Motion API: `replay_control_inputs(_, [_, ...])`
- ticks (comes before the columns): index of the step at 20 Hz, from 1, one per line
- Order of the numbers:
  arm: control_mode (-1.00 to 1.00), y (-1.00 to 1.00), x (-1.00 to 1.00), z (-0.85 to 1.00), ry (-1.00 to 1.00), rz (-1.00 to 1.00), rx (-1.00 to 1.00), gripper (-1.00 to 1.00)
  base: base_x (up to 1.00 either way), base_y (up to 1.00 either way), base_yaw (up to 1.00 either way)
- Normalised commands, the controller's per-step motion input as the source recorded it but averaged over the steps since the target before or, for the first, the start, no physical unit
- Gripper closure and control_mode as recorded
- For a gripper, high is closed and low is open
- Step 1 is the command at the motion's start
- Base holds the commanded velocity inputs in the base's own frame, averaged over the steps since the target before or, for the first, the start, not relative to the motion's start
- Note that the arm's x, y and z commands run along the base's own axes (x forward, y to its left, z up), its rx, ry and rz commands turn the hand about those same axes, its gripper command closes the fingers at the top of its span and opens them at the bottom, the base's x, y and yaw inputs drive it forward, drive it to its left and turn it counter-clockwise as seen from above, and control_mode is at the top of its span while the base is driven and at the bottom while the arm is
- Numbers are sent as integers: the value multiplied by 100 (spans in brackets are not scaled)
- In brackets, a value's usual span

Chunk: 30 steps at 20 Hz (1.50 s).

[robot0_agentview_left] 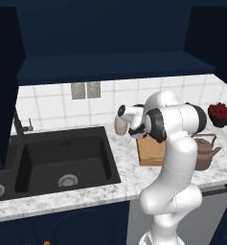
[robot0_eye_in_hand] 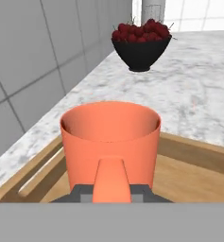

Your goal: Pick the kettle from the counter and place it on the tray. Then pick the mug from the cabinet and place it on the tray. Then close the cabinet doors.

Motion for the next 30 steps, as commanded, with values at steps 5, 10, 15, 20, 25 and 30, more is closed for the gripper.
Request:
replay_control_inputs(5, [-100, 0, -8, -71, -26, -1, 9, 100, 0, 0, 0])
replay_control_inputs(10, [-100, 9, -17, -90, -23, 0, 2, -100, 0, 0, 0])
replay_control_inputs(15, [-100, 29, -24, -91, -17, 0, 0, -100, 0, 0, 0])
replay_control_inputs(20, [-100, 34, -21, -49, -9, 0, 0, -100, 0, 0, 0])
replay_control_inputs(25, [-100, 37, -26, -20, 0, 0, 0, -100, 0, 0, 0])
replay_control_inputs(30, [-100, 5, -68, 28, -9, -6, 0, -100, 0, 0, 0])
